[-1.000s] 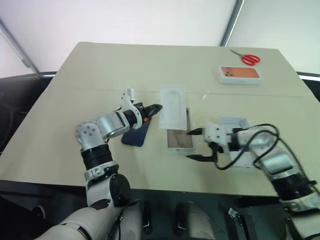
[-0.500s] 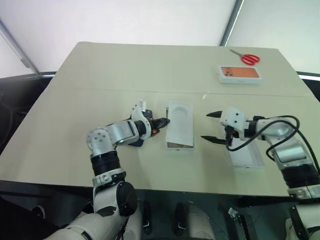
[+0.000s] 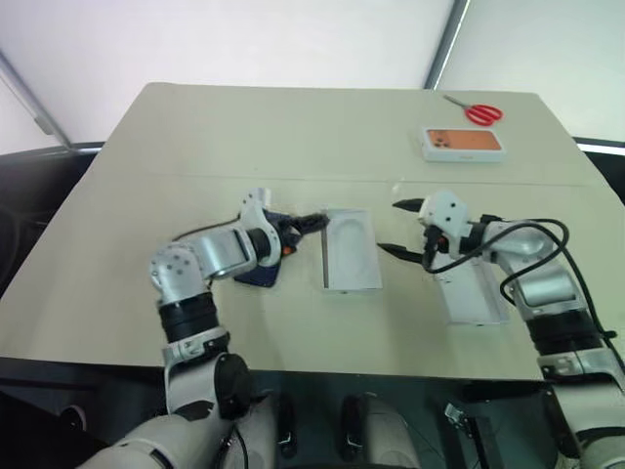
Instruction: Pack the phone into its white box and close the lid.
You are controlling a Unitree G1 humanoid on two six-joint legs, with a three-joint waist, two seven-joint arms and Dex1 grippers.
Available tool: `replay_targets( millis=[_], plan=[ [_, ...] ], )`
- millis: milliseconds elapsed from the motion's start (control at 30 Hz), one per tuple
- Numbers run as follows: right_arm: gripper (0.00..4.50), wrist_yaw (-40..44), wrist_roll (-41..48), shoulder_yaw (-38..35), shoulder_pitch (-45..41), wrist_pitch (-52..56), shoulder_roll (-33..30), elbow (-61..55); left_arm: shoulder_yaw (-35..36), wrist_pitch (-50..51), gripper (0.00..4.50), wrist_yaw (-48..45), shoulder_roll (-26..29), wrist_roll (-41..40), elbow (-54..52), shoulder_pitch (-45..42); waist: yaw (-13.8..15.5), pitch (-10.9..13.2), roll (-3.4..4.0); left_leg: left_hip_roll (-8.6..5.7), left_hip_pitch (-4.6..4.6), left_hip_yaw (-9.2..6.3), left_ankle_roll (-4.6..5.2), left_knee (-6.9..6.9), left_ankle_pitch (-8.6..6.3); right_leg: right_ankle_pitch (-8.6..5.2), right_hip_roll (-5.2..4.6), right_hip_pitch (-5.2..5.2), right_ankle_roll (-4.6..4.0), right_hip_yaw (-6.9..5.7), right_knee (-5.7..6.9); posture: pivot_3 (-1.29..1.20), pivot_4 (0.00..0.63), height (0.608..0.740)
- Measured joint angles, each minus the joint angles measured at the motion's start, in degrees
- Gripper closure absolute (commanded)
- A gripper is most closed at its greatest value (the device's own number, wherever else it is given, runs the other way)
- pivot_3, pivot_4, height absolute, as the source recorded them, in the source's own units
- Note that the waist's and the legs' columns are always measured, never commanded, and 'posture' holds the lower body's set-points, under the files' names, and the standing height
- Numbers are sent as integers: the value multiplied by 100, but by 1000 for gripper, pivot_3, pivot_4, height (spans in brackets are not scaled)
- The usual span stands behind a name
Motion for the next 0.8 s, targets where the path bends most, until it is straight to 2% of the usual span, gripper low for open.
replay_targets(
  millis=[133,167,233,333,400,567,800],
  plan=[
    [2817,-152,-120,260,-44,250,298,-208,-780,-751,0,-937,759,414,-343,221,-2,-3,6,-2,0,2,-1,-2,0,0,-1,-1,0,0,0,0,150,738],
    [3454,-152,-202,379,-45,251,299,-259,-970,-929,0,-1240,954,503,-370,355,2,-3,6,-2,0,2,-1,-2,0,0,-1,-1,0,0,0,0,150,738],
    [4375,-215,-401,512,-59,248,299,-267,-1280,-1254,0,-1695,1269,696,-449,582,0,-3,6,-2,0,2,-2,-2,-1,0,-2,-2,-1,0,-1,0,150,738],
    [4447,-371,-857,846,-199,432,336,-242,-2018,-2423,0,-2849,2282,1439,-711,1158,-91,-2,9,0,-1,8,-19,-15,-7,0,-1,-14,-3,4,0,0,150,738],
    [4447,-480,-1208,1067,-284,444,342,-178,-2072,-2842,0,-3272,2493,1659,-701,1304,-100,-2,9,2,-6,7,-24,-15,-7,0,-5,-20,-4,4,0,0,150,738],
    [4447,-533,-1405,1295,-468,681,709,-153,-2176,-3259,0,-3622,2555,1905,-618,1342,-96,-2,9,1,-12,4,-7,-14,2,0,-6,-20,-3,4,-3,0,150,738],
    [4447,-578,-1792,1620,-493,604,815,-153,-2216,-3293,0,-3557,2403,2001,-712,1546,-116,-2,9,2,-12,4,-6,-13,3,0,-1,-19,-2,3,0,0,150,738]
  ],
)
